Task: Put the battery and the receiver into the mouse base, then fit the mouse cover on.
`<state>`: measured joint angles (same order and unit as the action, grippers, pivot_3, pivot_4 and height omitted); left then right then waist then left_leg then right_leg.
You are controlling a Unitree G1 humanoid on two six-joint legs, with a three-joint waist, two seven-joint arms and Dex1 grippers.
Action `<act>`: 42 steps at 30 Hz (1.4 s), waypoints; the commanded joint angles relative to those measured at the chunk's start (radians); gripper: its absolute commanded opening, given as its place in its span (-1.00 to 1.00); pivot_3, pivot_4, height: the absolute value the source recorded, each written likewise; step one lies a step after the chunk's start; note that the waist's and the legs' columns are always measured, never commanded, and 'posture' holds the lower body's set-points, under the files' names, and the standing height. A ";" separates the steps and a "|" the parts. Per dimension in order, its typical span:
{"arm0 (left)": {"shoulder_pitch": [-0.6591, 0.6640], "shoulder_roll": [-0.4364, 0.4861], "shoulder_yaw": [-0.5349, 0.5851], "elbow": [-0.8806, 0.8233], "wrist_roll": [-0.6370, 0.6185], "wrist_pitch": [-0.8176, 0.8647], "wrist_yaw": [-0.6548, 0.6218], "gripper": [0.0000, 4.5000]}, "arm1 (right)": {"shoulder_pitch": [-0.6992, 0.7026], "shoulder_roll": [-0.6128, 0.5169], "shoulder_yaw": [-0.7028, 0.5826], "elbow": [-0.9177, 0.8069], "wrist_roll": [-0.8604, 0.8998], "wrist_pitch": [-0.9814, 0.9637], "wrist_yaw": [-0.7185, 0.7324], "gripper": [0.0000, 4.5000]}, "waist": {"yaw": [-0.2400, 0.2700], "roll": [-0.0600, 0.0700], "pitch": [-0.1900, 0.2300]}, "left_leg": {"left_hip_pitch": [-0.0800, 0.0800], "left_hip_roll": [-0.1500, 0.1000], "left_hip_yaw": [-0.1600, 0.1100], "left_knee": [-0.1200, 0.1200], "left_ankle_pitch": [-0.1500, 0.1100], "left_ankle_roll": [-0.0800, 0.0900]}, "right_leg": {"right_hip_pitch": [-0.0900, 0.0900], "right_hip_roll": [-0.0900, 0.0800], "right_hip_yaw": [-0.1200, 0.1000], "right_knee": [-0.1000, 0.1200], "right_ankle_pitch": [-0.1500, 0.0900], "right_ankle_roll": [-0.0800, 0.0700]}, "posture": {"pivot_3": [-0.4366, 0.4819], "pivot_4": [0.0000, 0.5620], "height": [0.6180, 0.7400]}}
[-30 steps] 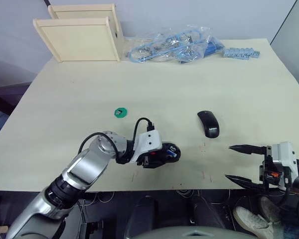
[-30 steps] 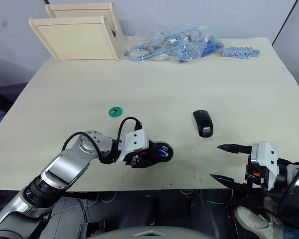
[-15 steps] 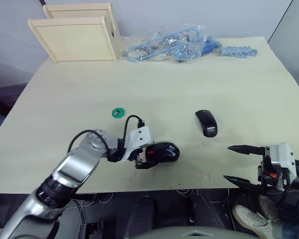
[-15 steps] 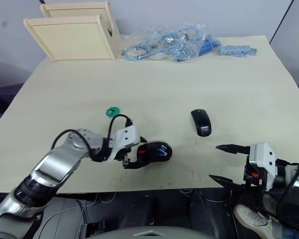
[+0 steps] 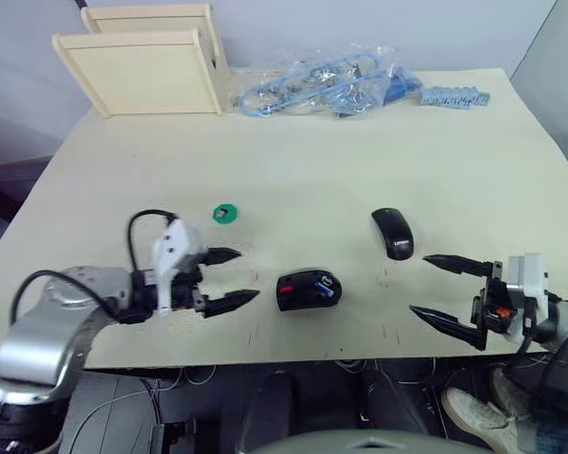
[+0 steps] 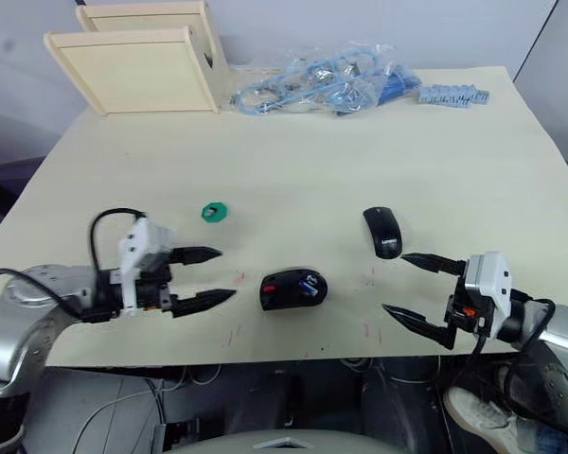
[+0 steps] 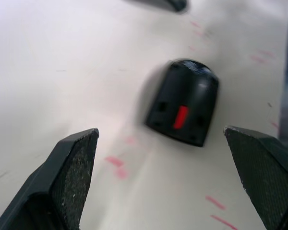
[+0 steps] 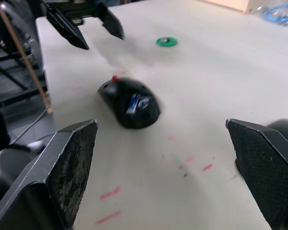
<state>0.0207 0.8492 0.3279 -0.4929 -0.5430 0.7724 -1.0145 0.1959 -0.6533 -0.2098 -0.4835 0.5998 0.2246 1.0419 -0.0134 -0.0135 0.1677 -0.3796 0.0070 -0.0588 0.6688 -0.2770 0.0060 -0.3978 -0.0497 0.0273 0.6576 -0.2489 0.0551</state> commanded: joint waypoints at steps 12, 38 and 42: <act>-0.128 -0.008 0.132 0.278 -0.028 -0.004 0.164 0.97 | 0.051 0.104 0.026 -0.103 -0.025 -0.103 -0.106 1.00 | 0.003 0.000 0.000 | 0.000 -0.001 -0.001 0.000 0.000 0.000 | 0.000 -0.001 -0.001 0.000 0.000 0.000 | -0.05 -0.47 1.00; -0.493 -0.071 -0.190 0.799 0.245 -0.331 0.135 -0.48 | 0.141 0.132 0.083 -0.206 -0.006 -0.110 -0.200 1.00 | 0.000 -0.002 0.001 | -0.001 -0.002 0.001 0.000 0.000 0.000 | -0.001 0.000 -0.001 0.002 0.000 0.000 | -0.05 -0.47 1.00; -0.508 -0.084 -0.199 0.835 0.263 -0.366 0.139 -0.48 | 0.146 0.127 0.082 -0.208 -0.002 -0.111 -0.204 1.00 | 0.000 -0.002 0.001 | -0.001 -0.002 0.001 0.000 0.000 0.000 | -0.001 0.000 -0.001 0.002 0.000 0.000 | -0.05 -0.47 1.00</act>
<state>-0.4699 0.7610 0.1252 0.3392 -0.2933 0.4355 -0.8721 0.3397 -0.5248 -0.1221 -0.6490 0.5860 0.1266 0.8425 -0.0135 -0.0155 0.1686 -0.3803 0.0049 -0.0582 0.6690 -0.2769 0.0056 -0.3987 -0.0501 0.0263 0.6593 -0.2486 0.0550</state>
